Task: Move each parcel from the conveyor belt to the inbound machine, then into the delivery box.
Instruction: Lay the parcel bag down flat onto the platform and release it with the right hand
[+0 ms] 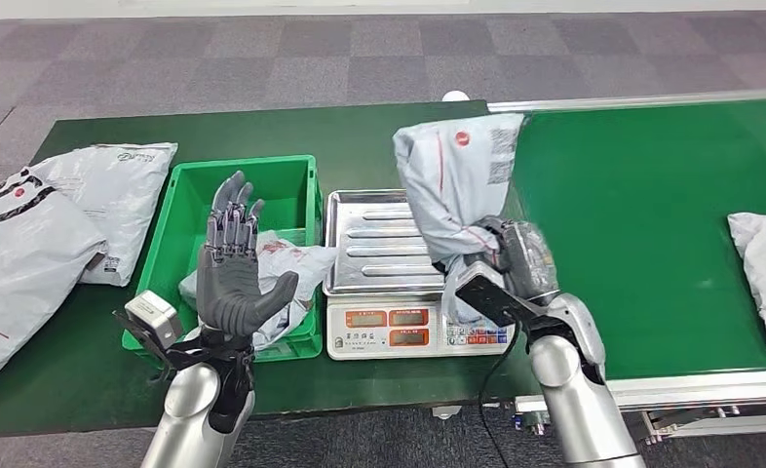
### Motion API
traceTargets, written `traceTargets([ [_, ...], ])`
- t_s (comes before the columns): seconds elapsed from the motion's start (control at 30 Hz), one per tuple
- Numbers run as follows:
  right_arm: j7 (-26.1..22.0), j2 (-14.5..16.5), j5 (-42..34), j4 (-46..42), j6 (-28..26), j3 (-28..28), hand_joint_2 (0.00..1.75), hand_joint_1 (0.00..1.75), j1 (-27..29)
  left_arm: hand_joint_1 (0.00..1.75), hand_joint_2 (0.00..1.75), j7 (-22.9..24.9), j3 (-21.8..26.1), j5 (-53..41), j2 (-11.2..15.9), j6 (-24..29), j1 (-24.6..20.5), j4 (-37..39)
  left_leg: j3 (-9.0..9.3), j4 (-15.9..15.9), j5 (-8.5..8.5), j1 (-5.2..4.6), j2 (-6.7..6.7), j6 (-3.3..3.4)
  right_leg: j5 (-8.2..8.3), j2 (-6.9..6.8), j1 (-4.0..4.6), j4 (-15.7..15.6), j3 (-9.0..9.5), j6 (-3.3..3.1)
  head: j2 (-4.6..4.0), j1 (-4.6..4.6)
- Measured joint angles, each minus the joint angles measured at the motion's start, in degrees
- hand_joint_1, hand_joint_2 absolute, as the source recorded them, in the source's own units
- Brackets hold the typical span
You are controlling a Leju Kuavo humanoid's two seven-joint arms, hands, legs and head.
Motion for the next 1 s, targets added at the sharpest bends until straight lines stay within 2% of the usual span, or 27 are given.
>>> traceTargets([
  [0.27,-0.1,-0.9,-1.7,3.8,3.4,1.9,1.75,1.75,-0.1,0.0,1.75,0.0,0.0,-0.1,0.1,-0.1,0.0,0.1,-0.02,0.0,-0.08,-0.01,0.0,-0.02,-0.09,0.01,-0.01,0.0,-0.01,-0.01,0.0,0.0],
  [0.43,-5.2,-1.7,-9.1,4.0,11.7,4.2,1.75,1.75,-0.1,0.0,1.75,0.0,0.0,-0.1,0.1,-0.1,-0.1,0.5,0.0,0.0,-0.08,-0.01,0.03,-0.02,-0.09,0.03,-0.01,0.0,-0.02,-0.01,0.0,0.0],
  [0.6,-9.0,-2.8,-15.5,4.3,15.2,7.2,1.75,1.75,-0.3,0.0,1.75,-0.5,0.0,0.1,0.1,0.1,-0.2,1.3,0.0,0.0,-0.07,0.0,0.03,-0.02,-0.09,0.03,0.0,0.0,-0.02,-0.01,0.0,0.0],
  [0.63,-9.2,-3.1,-15.9,4.5,15.0,7.6,1.75,1.6,-0.4,0.0,1.75,-0.6,0.0,0.1,0.1,0.2,-0.2,1.4,0.0,0.0,-0.07,0.0,0.03,-0.02,-0.09,0.04,0.0,0.0,-0.02,-0.01,0.01,0.0],
  [0.73,-8.9,-3.4,-15.7,4.9,11.3,8.2,1.75,0.29,-0.6,0.0,1.75,-0.8,0.0,0.2,0.1,0.5,-0.2,1.5,-0.01,0.0,-0.07,0.0,0.02,-0.02,-0.09,0.03,-0.01,0.0,-0.02,-0.01,0.0,0.0],
  [0.77,-8.6,-3.4,-15.5,5.0,9.4,8.2,1.75,0.0,-0.8,0.0,1.75,-0.9,0.0,0.2,0.1,0.6,-0.1,1.5,-0.01,0.0,-0.07,-0.01,0.02,-0.02,-0.09,0.03,-0.01,0.0,-0.02,-0.01,0.0,0.0],
  [1.0,-6.0,-3.4,-13.3,5.0,2.4,8.2,1.75,0.0,-1.3,0.0,1.75,-1.4,0.0,-0.2,0.1,0.7,-0.2,2.2,-0.01,0.0,-0.08,-0.01,0.02,-0.02,-0.09,0.04,-0.01,0.0,-0.02,-0.01,0.01,0.0],
])
